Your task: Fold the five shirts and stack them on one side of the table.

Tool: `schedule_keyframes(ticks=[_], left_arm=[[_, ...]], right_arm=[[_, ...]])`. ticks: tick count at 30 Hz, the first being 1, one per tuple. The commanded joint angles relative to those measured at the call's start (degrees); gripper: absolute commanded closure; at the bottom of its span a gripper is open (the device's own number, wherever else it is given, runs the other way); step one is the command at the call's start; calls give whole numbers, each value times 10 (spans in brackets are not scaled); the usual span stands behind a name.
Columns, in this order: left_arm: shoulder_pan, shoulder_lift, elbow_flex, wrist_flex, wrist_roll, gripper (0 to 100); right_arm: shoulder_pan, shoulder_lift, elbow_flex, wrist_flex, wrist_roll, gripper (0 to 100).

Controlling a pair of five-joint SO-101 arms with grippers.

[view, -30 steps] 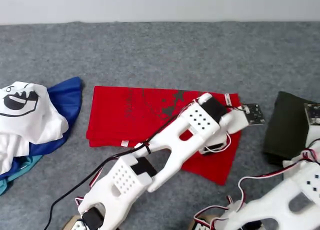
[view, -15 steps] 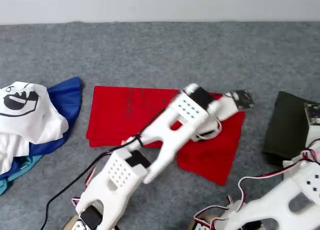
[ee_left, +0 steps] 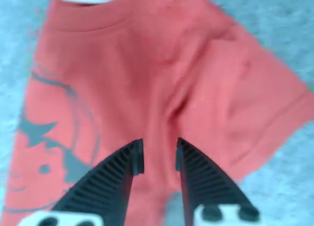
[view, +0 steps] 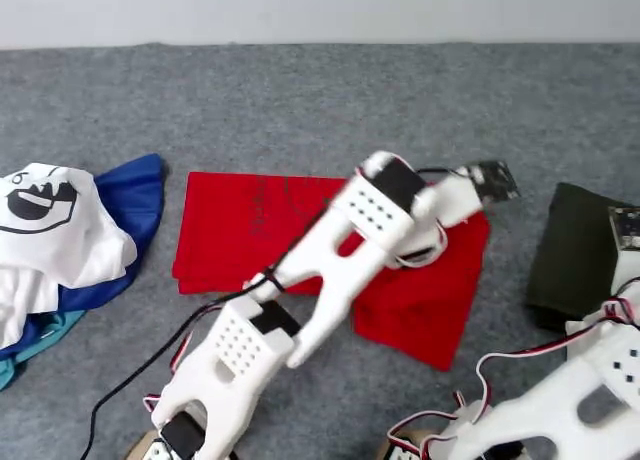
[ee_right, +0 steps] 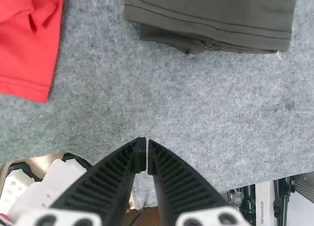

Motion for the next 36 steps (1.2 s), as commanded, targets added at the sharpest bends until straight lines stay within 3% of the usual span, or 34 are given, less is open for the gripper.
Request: schedule_keyframes(ticks=[1, 6, 12, 20, 27, 36], left_arm=[[42, -6, 39, 18, 24, 887], [68, -6, 123, -20, 40, 887], [32, -6, 174, -111, 40, 887], [17, -9, 172, -114, 24, 893], [13, -11, 153, -104, 4, 981], [-38, -6, 92, -106, -22, 954]], right_arm=[[4, -8, -4, 0, 2, 990], [5, -8, -4, 0, 2, 990], [5, -8, -4, 0, 4, 990], [5, -8, -4, 0, 4, 990], [5, -8, -4, 0, 4, 990], [5, -9, -4, 1, 3, 990]])
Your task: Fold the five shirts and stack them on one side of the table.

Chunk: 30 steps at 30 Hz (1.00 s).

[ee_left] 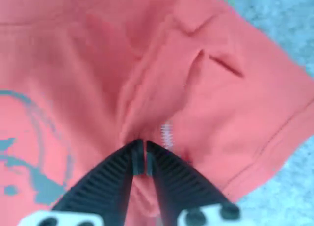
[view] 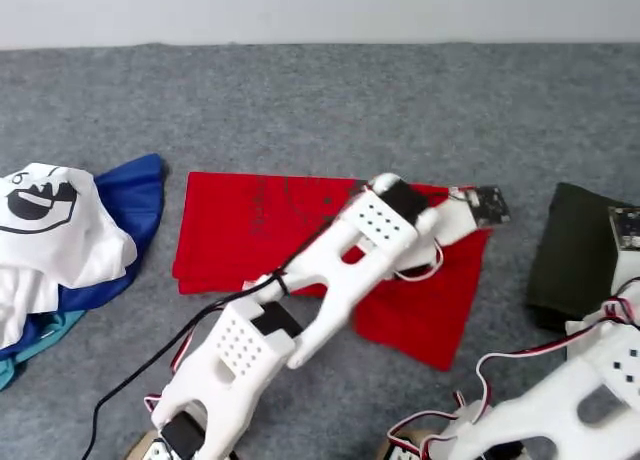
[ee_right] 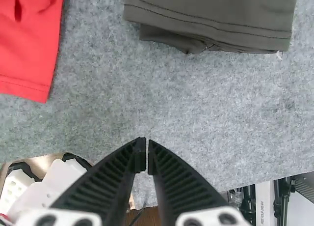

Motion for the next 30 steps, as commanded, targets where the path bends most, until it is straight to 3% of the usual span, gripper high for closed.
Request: schedule_keyframes(ticks=[1, 6, 17, 27, 30], left_arm=[[-30, -6, -24, -18, -7, 934], [-75, -6, -29, -56, -4, 870], [-118, -11, -42, -70, -15, 870], [-82, -7, -262, 104, -15, 870], [-44, -12, -246, 113, 2, 870]], right_arm=[[5, -9, -4, 1, 3, 990], [5, -9, -4, 1, 3, 990], [5, -9, -4, 4, 2, 990], [5, -9, -4, 7, 2, 990], [5, -9, -4, 7, 2, 990]])
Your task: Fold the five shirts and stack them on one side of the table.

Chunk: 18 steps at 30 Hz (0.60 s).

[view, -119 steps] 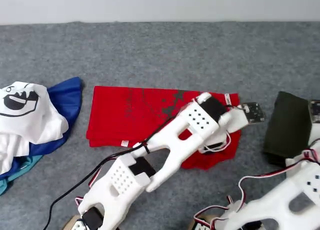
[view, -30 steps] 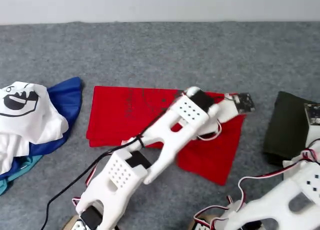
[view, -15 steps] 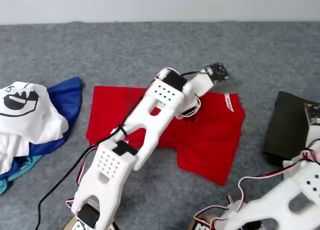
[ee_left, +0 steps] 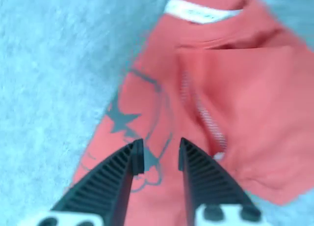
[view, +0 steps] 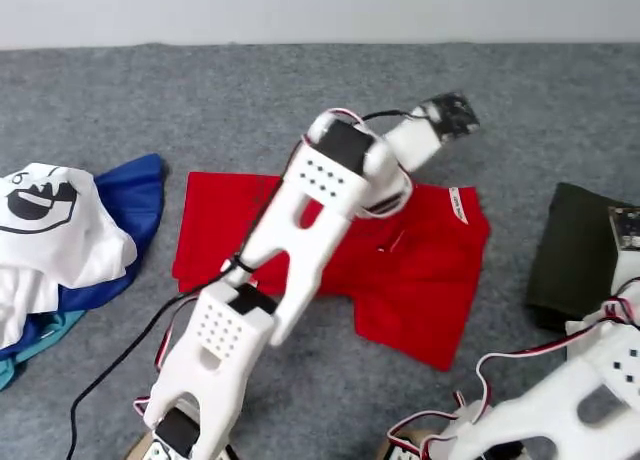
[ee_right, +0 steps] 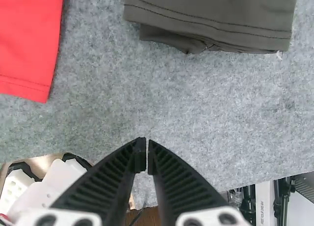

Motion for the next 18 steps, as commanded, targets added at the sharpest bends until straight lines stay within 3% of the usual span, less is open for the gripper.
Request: schedule_keyframes(ticks=[1, 7, 18], left_arm=[[44, -12, -2, 22, 21, 870], [72, 14, 99, 1, 25, 870], [-48, 131, 35, -23, 24, 870]], right_arm=[[5, -9, -4, 7, 2, 990], [6, -9, -4, 7, 2, 990], [6, -9, -4, 7, 2, 990]])
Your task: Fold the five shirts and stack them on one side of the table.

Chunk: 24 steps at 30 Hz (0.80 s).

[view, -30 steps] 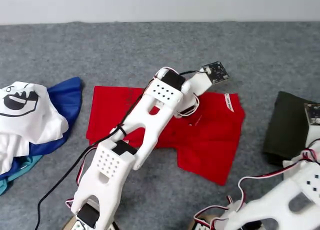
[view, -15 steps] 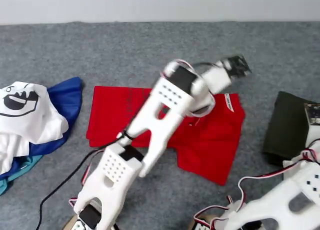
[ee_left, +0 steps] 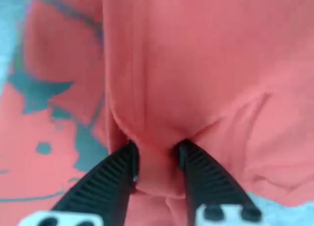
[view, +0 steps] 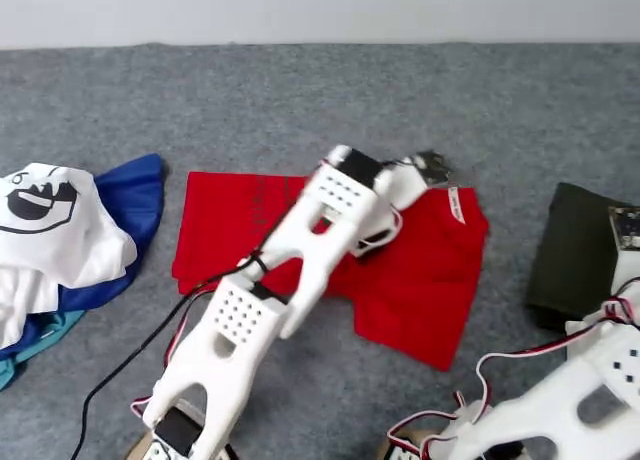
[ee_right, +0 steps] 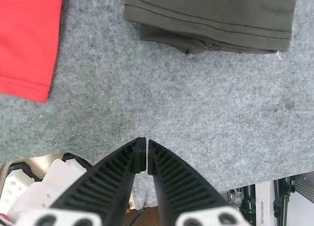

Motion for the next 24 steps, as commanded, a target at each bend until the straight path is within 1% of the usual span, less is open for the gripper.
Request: schedule_keyframes(ticks=[1, 5, 9, 11, 18, 20, 24], left_arm=[[-18, 11, -54, 10, 3, 870], [1, 27, -102, 41, 4, 871], [19, 27, -158, 47, 43, 870], [28, 27, -175, 47, 51, 870], [66, 24, -180, 47, 53, 871], [65, 1, -173, 47, 54, 871], [48, -63, -129, 47, 83, 870]], right_arm=[[6, -9, -4, 7, 2, 990], [6, -9, -4, 6, 2, 990], [6, -9, -4, 7, 2, 990], [6, -9, -4, 7, 2, 990], [5, -9, -4, 7, 2, 990], [2, -9, -4, 7, 2, 990], [2, -4, -4, 1, 2, 990]])
